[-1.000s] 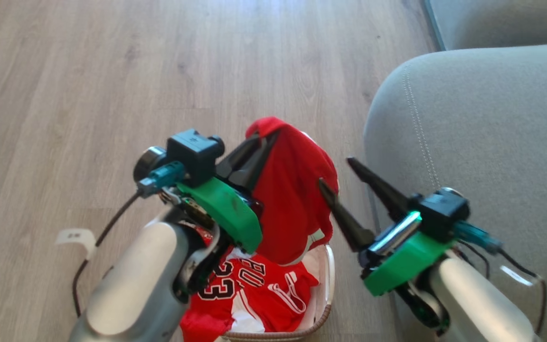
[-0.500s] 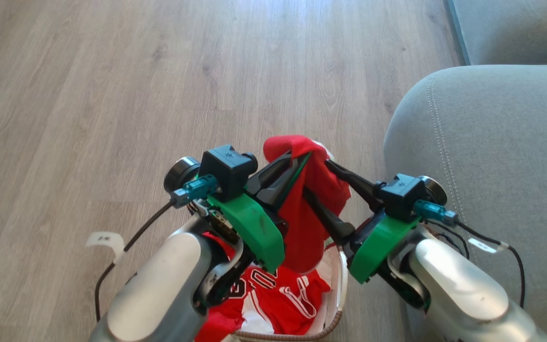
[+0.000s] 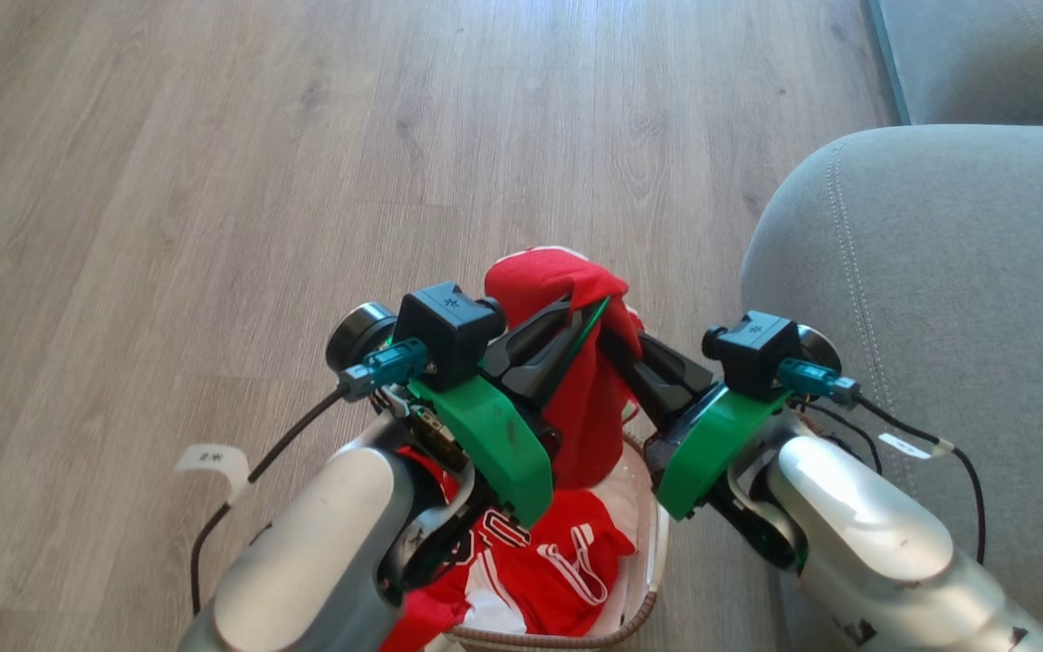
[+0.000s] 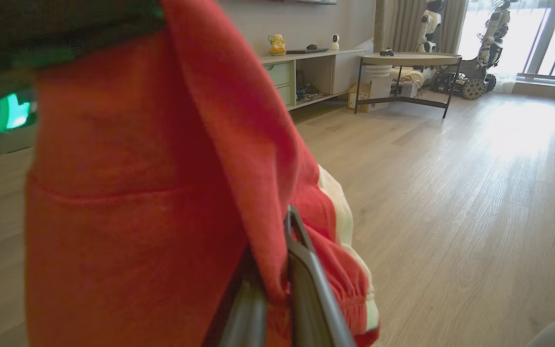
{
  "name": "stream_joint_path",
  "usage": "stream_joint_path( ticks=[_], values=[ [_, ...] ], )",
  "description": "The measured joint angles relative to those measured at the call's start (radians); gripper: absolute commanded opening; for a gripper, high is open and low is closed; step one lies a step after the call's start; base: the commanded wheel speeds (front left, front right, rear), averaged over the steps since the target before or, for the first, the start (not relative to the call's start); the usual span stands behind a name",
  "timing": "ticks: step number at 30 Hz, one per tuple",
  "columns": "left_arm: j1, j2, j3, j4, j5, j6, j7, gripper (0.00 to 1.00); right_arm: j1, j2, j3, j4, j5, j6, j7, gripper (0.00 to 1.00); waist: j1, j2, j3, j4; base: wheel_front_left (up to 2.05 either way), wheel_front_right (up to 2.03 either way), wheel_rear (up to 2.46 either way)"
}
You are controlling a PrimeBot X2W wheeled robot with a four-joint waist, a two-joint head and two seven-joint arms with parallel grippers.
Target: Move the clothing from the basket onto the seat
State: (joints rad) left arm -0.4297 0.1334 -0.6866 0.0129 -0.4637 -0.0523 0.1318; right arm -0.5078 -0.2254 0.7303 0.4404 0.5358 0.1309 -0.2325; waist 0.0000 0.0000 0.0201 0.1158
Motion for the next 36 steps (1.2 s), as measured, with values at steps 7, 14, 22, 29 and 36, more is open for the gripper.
stream_joint_path(
  ticks=[7,14,22,29,36],
  values=[
    [0.0,0.003,0.001,0.007,-0.001,0.005,-0.002,0.0,-0.002,-0.005,-0.021,-0.008,0.02,0.0,-0.01,0.0,0.0,0.0,0.002,-0.011,0.0,0.0,0.0],
    [0.001,0.01,0.009,0.011,-0.01,0.019,-0.003,1.0,0.012,-0.032,-0.132,-0.086,0.013,0.0,-0.016,0.0,0.0,0.0,0.004,-0.044,0.0,0.0,0.0],
    [0.004,0.017,0.015,0.009,-0.01,0.035,-0.015,1.0,0.112,-0.041,-0.305,-0.203,-0.02,0.0,-0.02,0.0,0.0,0.0,0.013,-0.106,0.0,0.0,0.0],
    [0.009,0.027,0.02,0.002,-0.01,0.049,-0.034,1.0,0.171,-0.067,-0.393,-0.333,-0.036,0.0,-0.02,0.0,0.0,0.0,0.016,-0.202,0.0,0.0,0.0],
    [0.009,0.034,0.021,0.0,-0.01,0.053,-0.051,1.0,0.229,-0.099,-0.452,-0.443,-0.035,0.0,-0.02,0.0,0.0,0.0,0.03,-0.312,0.0,0.0,0.0]
  ],
)
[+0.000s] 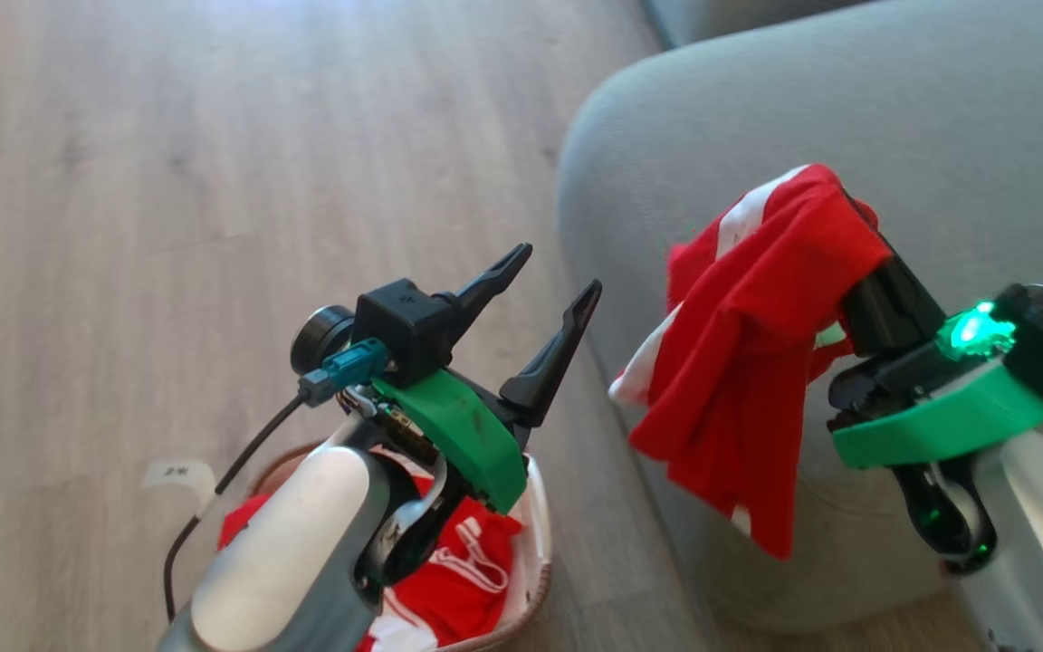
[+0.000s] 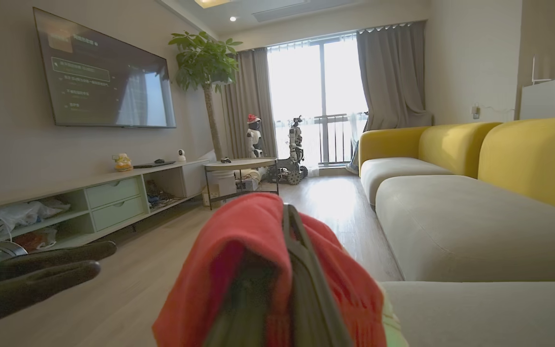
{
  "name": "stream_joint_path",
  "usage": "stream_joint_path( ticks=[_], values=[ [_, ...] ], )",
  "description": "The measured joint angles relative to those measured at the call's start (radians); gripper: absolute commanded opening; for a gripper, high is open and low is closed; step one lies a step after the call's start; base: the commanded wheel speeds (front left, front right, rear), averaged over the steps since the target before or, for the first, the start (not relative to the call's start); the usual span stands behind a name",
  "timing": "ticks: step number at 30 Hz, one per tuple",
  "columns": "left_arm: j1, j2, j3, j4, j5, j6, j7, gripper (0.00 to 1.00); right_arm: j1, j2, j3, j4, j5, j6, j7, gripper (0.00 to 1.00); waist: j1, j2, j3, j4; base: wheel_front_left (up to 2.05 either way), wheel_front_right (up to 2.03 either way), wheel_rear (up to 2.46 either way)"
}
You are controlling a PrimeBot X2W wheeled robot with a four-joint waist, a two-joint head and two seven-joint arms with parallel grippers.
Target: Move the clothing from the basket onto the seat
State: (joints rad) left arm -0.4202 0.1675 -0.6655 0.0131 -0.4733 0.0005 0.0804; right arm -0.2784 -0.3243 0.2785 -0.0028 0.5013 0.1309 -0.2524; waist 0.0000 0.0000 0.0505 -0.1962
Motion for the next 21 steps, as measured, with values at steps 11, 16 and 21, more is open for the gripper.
stream_joint_path(
  ticks=[11,16,21],
  values=[
    [0.0,0.012,0.003,0.019,0.001,0.002,-0.013,1.0,0.07,0.0,-0.076,-0.107,0.0,0.0,0.0,0.0,0.0,0.0,0.012,-0.166,0.0,0.0,0.0],
    [0.0,0.017,0.004,0.024,0.001,0.008,-0.021,1.0,0.074,0.0,-0.079,-0.134,0.002,0.0,0.0,0.0,0.0,0.0,0.018,-0.237,0.0,0.0,0.0],
    [0.0,0.018,0.005,0.025,0.001,0.01,-0.022,1.0,0.08,-0.001,-0.081,-0.147,0.012,0.0,0.0,0.0,0.0,0.0,0.026,-0.292,0.0,0.0,0.0]
  ],
)
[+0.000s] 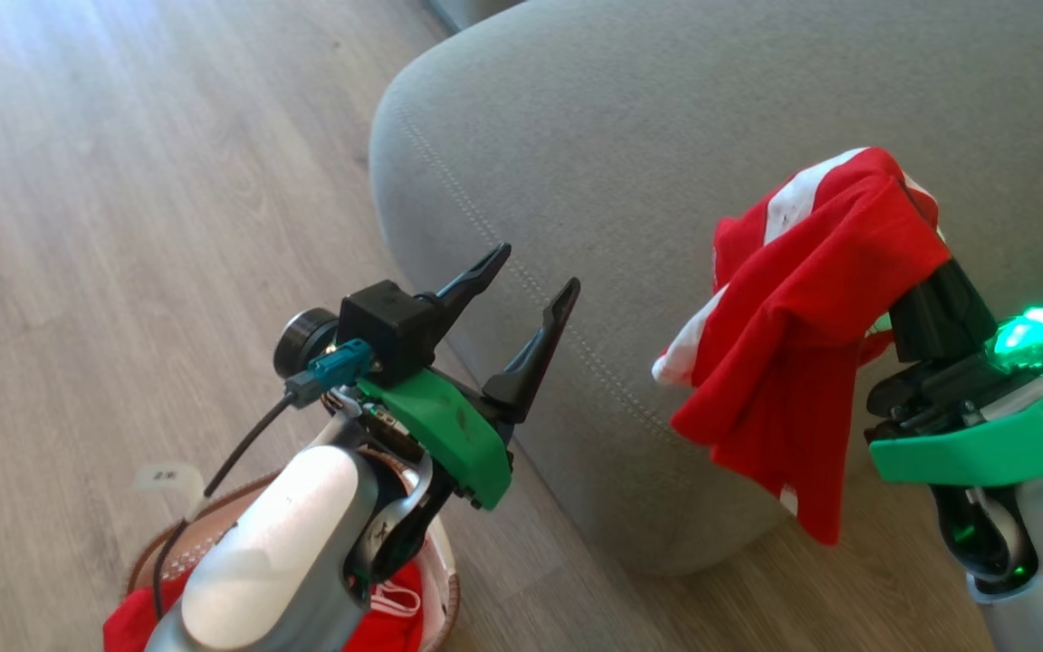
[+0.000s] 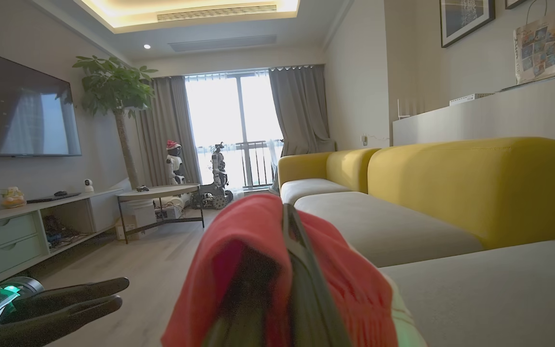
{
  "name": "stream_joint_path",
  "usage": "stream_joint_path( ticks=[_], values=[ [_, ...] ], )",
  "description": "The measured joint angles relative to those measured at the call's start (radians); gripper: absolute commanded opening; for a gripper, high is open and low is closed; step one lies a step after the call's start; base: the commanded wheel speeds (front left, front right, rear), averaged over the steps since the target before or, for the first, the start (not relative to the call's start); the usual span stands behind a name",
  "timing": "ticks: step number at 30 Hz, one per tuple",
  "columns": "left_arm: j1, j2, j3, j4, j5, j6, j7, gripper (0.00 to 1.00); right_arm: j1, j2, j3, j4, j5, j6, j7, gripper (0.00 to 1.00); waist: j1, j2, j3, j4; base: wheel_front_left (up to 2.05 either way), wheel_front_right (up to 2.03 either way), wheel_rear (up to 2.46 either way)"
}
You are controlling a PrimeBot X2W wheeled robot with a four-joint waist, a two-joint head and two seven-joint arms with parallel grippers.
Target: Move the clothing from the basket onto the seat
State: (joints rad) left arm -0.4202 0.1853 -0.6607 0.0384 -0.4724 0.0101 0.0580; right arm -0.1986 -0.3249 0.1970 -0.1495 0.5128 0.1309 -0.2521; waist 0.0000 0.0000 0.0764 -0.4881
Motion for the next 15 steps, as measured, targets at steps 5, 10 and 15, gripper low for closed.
stream_joint_path(
  ticks=[5,10,15],
  values=[
    [0.0,0.0,0.0,0.003,0.0,0.004,-0.009,1.0,-0.012,-0.031,0.017,0.001,0.018,0.0,0.012,0.0,0.0,0.0,0.016,-0.021,0.0,0.0,0.0],
    [-0.006,0.0,-0.006,0.011,0.003,0.007,-0.016,1.0,-0.138,-0.097,0.044,0.065,0.085,0.0,0.015,0.0,0.0,0.0,0.049,-0.015,0.0,0.0,0.0],
    [-0.043,-0.005,-0.014,0.024,0.021,-0.002,-0.016,1.0,-0.299,-0.186,0.063,0.155,0.103,0.0,0.014,0.0,0.0,0.0,0.092,0.016,0.0,0.0,0.0]
  ],
)
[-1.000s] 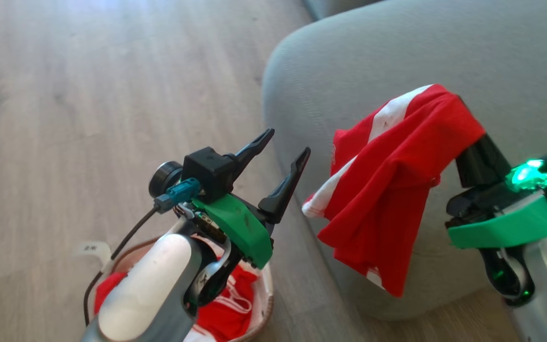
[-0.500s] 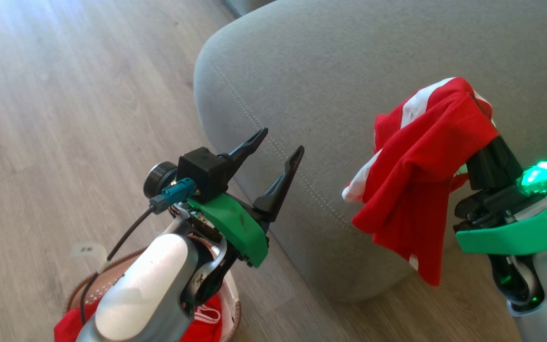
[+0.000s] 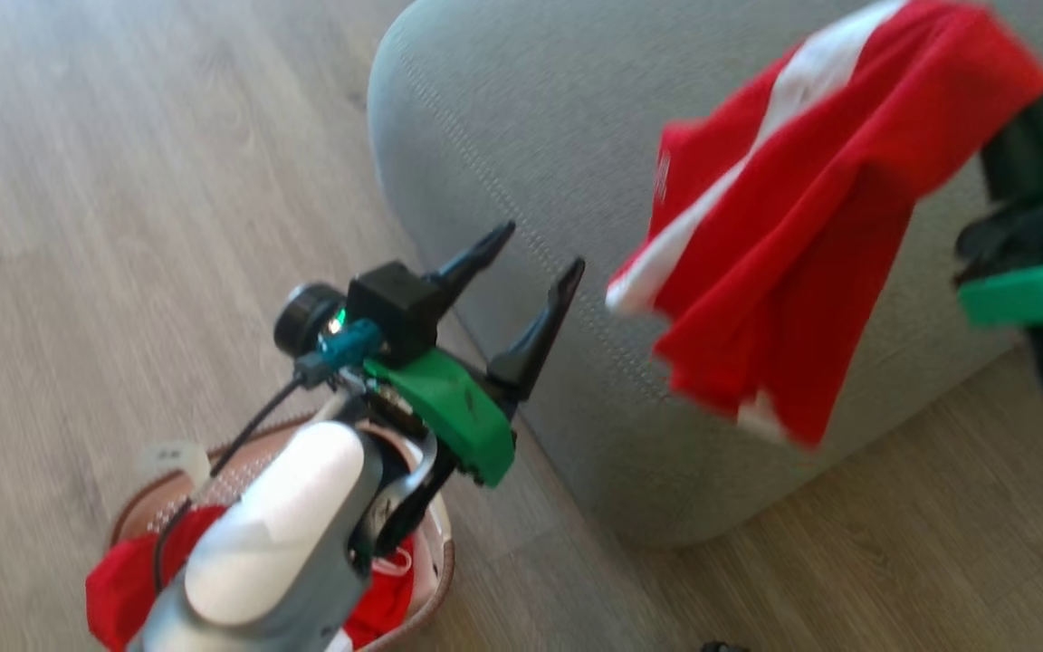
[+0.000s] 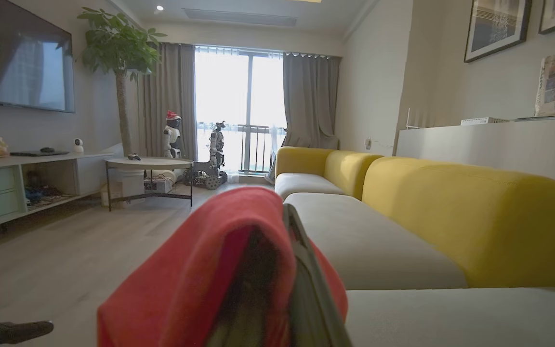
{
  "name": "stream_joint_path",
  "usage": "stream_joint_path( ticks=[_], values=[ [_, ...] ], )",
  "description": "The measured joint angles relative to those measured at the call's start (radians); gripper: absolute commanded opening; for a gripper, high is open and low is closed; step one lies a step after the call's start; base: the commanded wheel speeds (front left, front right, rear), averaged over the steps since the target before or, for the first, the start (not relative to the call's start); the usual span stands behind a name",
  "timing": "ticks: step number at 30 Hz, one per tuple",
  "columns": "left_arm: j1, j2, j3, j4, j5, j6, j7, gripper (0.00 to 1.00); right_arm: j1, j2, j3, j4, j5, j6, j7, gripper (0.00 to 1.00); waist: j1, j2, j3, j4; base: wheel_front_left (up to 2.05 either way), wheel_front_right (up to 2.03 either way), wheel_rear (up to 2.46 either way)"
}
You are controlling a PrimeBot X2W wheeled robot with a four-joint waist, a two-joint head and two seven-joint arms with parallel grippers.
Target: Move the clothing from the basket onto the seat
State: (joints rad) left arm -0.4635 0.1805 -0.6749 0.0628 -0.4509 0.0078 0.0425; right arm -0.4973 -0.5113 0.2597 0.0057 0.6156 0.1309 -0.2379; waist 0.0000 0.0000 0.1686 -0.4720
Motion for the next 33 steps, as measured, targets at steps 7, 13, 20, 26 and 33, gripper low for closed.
stream_joint_path(
  ticks=[7,13,20,26,33],
  values=[
    [-0.076,-0.007,-0.025,0.009,0.024,-0.009,0.023,1.0,-0.205,-0.077,0.056,0.163,0.033,0.0,-0.013,0.0,0.0,0.0,0.085,0.051,0.0,0.0,0.0],
    [-0.189,-0.038,-0.049,0.02,0.063,-0.009,0.041,1.0,-0.38,-0.155,0.015,0.286,0.09,0.0,-0.015,0.0,0.0001,0.0,0.203,0.113,0.0,0.0,0.0],
    [-0.258,-0.06,-0.075,0.044,0.098,-0.026,0.044,1.0,-0.502,-0.239,-0.044,0.382,0.075,0.0,-0.018,0.0,0.0004,0.0,0.315,0.168,0.0,0.0,0.0],
    [-0.32,-0.08,-0.093,0.074,0.114,-0.026,0.026,1.0,-0.517,-0.254,-0.053,0.494,0.081,0.0,-0.018,0.0,0.0004,-0.0001,0.406,0.226,0.0,0.0,0.0],
    [-0.337,-0.09,-0.097,0.113,0.113,-0.026,0.002,1.0,-0.516,-0.244,0.085,0.652,0.142,0.0,-0.01,0.0,0.0003,-0.0001,0.455,0.264,0.0,0.0,0.0]
  ],
)
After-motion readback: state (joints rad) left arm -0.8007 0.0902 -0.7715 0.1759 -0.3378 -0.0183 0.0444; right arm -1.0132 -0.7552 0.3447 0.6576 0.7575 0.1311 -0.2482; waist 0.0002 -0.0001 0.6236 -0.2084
